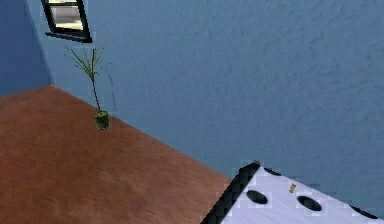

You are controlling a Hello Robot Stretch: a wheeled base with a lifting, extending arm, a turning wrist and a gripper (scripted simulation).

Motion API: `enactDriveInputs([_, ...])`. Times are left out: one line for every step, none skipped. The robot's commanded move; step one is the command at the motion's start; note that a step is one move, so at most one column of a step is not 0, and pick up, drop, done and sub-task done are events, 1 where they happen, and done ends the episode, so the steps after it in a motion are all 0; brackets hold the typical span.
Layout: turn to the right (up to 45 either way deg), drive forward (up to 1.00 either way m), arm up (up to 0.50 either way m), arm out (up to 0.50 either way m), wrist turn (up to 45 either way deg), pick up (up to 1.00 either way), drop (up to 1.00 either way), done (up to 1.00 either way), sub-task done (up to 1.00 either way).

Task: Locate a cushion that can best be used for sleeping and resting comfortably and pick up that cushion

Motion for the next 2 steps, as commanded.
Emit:
enactDriveInputs([0.0,0.0,0.0,0.0,30.0,0.0,0.0,0.0,0.0])
enactDriveInputs([0.0,0.0,-0.3,0.0,0.0,0.0,0.0,0.0,0.0])
